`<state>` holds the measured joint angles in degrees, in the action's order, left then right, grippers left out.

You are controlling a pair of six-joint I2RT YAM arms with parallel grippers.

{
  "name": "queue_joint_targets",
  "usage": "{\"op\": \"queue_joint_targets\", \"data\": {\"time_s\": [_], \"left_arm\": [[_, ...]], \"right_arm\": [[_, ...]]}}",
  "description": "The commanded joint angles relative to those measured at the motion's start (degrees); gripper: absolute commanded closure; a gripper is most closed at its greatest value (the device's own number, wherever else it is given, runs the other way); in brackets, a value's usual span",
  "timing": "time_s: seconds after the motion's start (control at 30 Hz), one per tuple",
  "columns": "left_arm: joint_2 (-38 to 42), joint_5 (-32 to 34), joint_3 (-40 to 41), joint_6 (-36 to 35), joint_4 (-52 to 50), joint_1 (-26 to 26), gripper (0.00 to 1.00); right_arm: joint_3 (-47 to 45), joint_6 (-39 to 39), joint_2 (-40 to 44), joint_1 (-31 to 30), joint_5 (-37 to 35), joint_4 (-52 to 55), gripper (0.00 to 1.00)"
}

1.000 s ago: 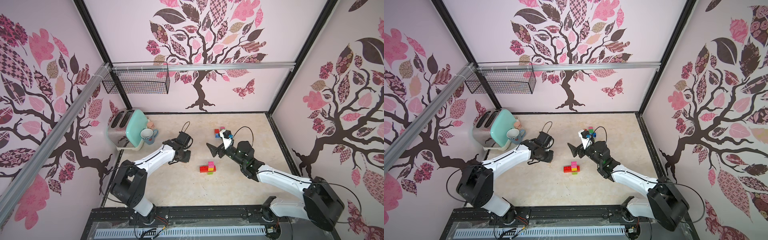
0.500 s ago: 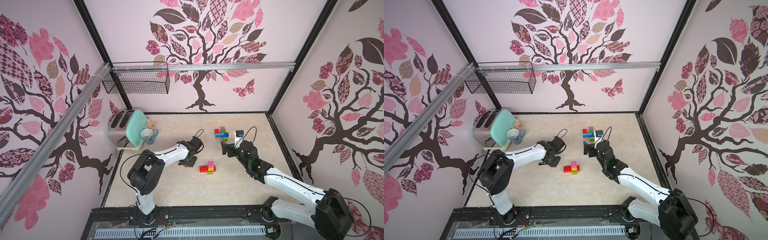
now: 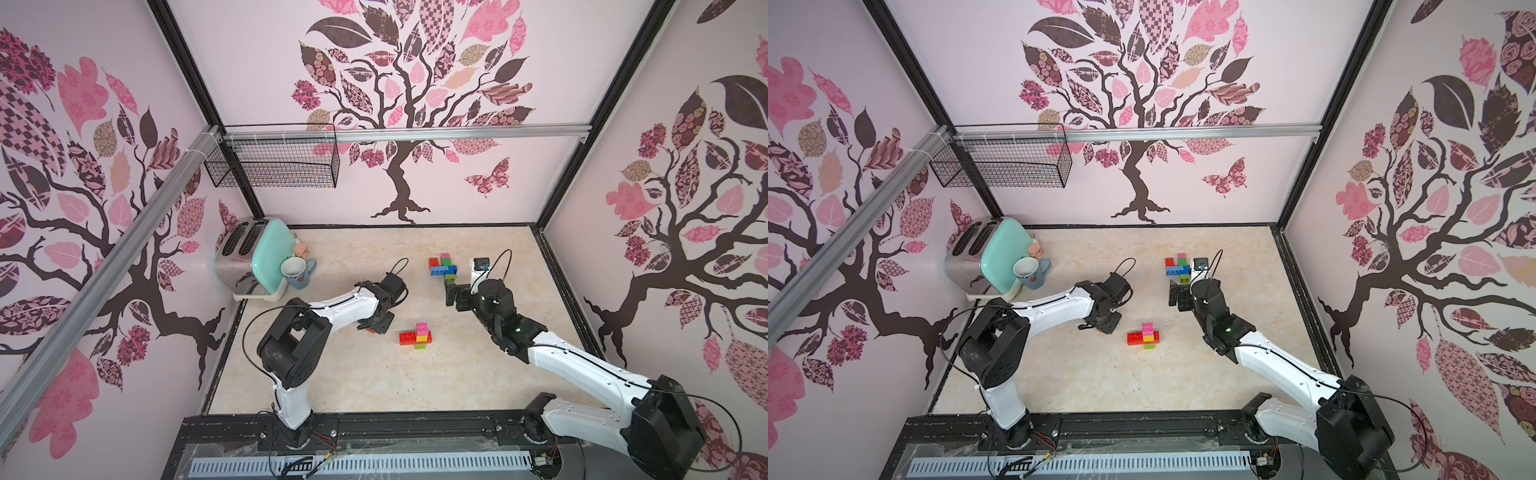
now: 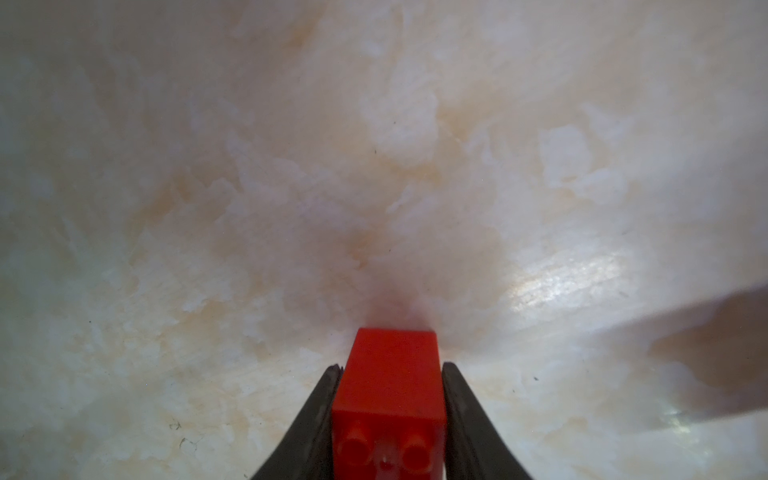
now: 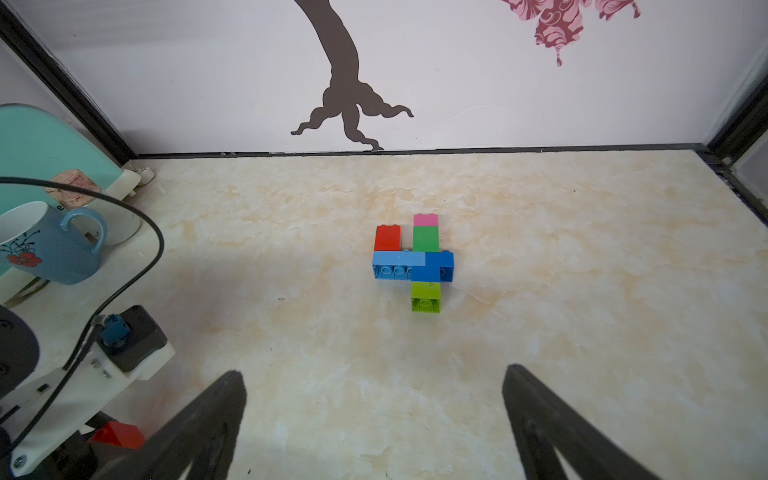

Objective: Assemble the number 4 with lego
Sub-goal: Place the lego brick at the center of the board, then pick up the lego brick from the center of the board.

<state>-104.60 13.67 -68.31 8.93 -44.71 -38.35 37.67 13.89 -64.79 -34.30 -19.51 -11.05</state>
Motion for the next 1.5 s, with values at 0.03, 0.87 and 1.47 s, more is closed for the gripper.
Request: {"op": "queue_joint_targets", "data": {"time_s": [0.03,0.87,1.47], "left_arm": [[1.58,-0.79,1.32,0.43,1.15,0.04,0.57],[33.42,-5.38,38.47,8.34,47.75,3.59,0.02],[16.26,-10.22,49.16,-5.14,85.02,3.72,0.17]], "right_arm": [[1.88,1.22,-0.51,0.21,-0.49,0.41,0.00],[1.46,0.26,0.81,0.25,-1.95,1.64,0.01],[2.67,-3.65,-3.34,0.21,0.26,-3.76,0.01]]}}
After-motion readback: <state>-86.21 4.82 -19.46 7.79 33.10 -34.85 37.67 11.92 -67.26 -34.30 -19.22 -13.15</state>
